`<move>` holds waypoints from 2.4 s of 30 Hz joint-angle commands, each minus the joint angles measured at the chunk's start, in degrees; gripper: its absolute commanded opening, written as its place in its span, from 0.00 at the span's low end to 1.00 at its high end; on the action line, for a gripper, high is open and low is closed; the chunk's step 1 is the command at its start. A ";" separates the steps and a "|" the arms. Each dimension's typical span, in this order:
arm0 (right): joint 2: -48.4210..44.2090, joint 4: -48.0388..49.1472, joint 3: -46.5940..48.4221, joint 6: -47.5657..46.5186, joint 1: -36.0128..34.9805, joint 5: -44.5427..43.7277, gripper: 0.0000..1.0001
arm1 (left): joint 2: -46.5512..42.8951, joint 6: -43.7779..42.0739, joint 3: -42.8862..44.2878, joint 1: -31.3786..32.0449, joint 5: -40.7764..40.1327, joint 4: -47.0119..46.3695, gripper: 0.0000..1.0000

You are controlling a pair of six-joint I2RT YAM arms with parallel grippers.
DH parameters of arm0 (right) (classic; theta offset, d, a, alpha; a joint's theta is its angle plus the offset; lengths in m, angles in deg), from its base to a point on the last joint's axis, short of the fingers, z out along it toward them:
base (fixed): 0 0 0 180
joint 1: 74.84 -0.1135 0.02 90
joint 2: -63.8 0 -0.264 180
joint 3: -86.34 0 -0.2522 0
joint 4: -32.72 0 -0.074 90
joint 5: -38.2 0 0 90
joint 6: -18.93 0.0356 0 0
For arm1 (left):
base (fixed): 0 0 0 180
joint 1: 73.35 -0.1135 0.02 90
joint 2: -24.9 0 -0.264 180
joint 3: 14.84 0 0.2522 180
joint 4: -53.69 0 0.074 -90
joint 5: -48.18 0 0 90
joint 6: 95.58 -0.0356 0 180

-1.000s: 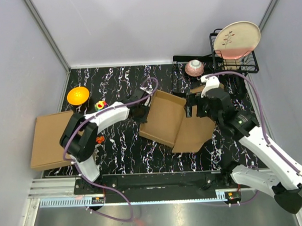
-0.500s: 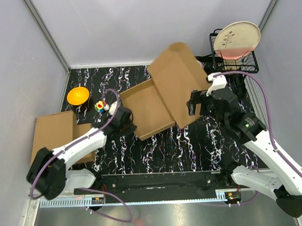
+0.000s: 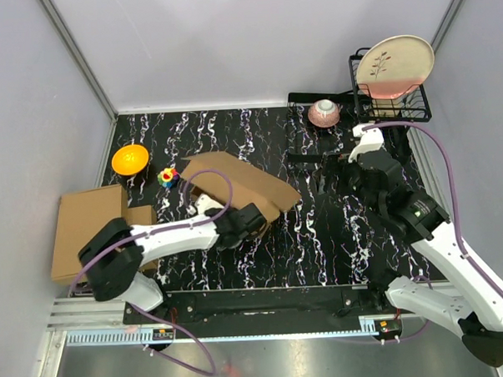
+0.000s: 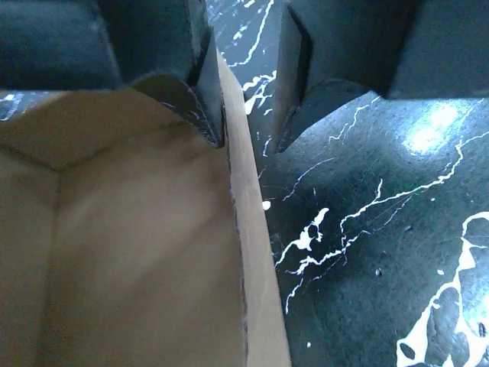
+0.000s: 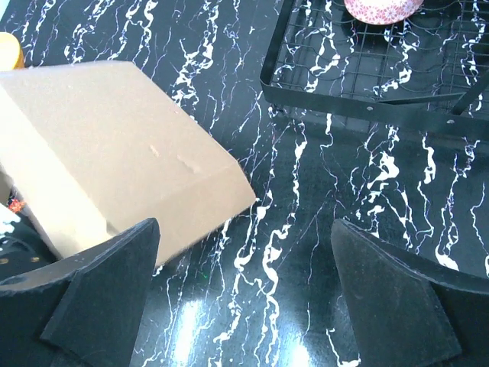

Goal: Fold the paper box

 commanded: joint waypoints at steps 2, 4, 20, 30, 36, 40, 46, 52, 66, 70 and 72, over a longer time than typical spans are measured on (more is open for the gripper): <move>-2.49 -0.75 -1.61 1.13 -0.29 0.10 1.00 | 6.53 1.55 4.31 1.00 -1.79 1.66 0.30; -2.23 -0.92 -2.22 1.05 -0.38 1.32 0.99 | 8.29 -1.86 5.54 0.74 -0.47 1.83 0.27; -3.37 4.43 -16.90 2.45 -1.25 19.63 0.93 | 8.92 -19.28 15.56 -3.31 1.38 6.23 0.26; 7.35 12.60 -16.73 4.82 -5.56 8.55 0.99 | 8.13 -25.69 20.74 -3.40 0.77 7.72 0.26; 12.71 17.08 -10.85 5.97 -5.39 -3.14 1.00 | 6.28 -28.51 22.42 -2.52 -0.02 8.16 0.28; 19.11 17.27 -4.53 6.40 -2.85 -6.40 1.00 | 4.70 -30.44 20.85 -2.17 -1.17 8.08 0.28; 25.37 17.53 1.11 8.69 1.55 -5.44 1.00 | 0.58 -33.44 15.93 -2.08 -1.96 6.41 0.28; 25.74 14.63 2.53 7.90 6.04 -7.02 1.00 | -11.09 -33.70 8.73 -2.08 -7.84 6.49 0.29; 10.67 12.97 2.69 -0.44 -7.38 13.27 0.95 | -32.39 -47.23 5.46 -6.73 -20.41 4.91 0.36; 19.03 12.25 3.40 -2.91 -19.59 16.43 0.96 | -35.46 -48.03 4.14 -7.96 -20.86 4.56 0.37; 24.11 14.54 3.05 -3.87 -21.38 16.27 1.00 | -37.30 -48.03 3.35 -8.06 -20.50 4.56 0.37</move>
